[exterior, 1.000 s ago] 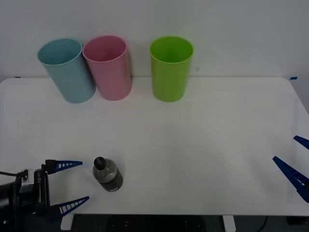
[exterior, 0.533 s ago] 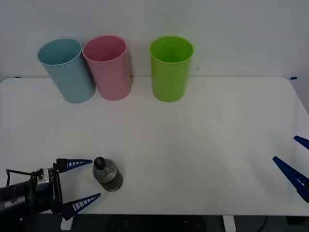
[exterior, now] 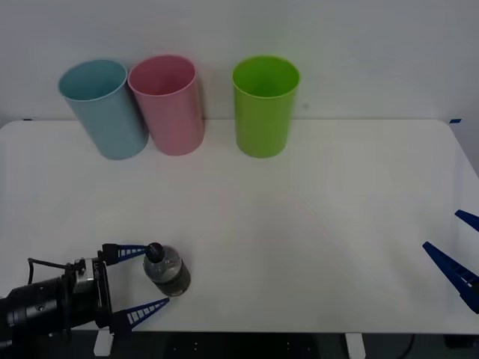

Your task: Grasp the object on the table and drop it into the matching bin: aluminum can to the light blue bin, PET bottle to the pink bin.

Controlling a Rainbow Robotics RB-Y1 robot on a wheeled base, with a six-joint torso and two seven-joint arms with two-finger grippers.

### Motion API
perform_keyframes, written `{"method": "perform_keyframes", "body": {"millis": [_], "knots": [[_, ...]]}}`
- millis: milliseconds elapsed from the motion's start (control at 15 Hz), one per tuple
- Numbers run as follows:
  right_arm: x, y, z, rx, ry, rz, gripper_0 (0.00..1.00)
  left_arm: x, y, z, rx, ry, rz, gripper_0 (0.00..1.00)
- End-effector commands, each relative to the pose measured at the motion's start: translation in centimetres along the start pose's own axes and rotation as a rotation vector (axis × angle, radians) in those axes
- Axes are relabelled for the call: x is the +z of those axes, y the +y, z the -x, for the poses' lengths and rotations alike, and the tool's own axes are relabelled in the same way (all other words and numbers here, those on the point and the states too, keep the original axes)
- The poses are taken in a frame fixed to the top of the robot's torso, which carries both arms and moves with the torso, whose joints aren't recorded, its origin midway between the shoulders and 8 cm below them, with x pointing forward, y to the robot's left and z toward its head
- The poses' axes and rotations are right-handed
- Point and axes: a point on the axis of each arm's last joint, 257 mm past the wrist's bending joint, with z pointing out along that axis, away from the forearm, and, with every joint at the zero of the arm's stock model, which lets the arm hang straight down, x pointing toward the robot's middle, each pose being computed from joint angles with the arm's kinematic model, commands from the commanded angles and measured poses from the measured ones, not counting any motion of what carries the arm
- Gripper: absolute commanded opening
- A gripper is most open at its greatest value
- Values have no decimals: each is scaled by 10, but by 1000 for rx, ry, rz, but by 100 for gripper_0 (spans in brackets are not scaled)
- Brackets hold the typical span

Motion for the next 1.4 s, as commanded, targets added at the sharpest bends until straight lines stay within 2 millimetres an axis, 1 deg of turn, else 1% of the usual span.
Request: {"method": "perform_keyframes", "body": {"millis": [67,200,467,867,933,1000,1067,1133,1400], "knots": [[0,0,0,0,0,0,100,14,-2,1,-2,-15,1,100],[0,0,0,0,0,0,100,20,-1,-1,7,-5,3,100],[0,0,0,0,0,0,100,31,-2,0,11,-9,-5,100],[0,0,0,0,0,0,100,35,-4,0,12,-6,-14,100],[0,0,0,0,0,0,100,35,-4,0,12,-6,-14,97],[0,0,0,0,0,0,100,35,-4,0,12,-6,-14,34],[0,0,0,0,0,0,100,35,-3,0,15,-5,-13,9],[0,0,0,0,0,0,100,36,-3,1,20,-7,-15,0],[0,0,0,0,0,0,100,37,-2,2,20,-9,-18,0]]}}
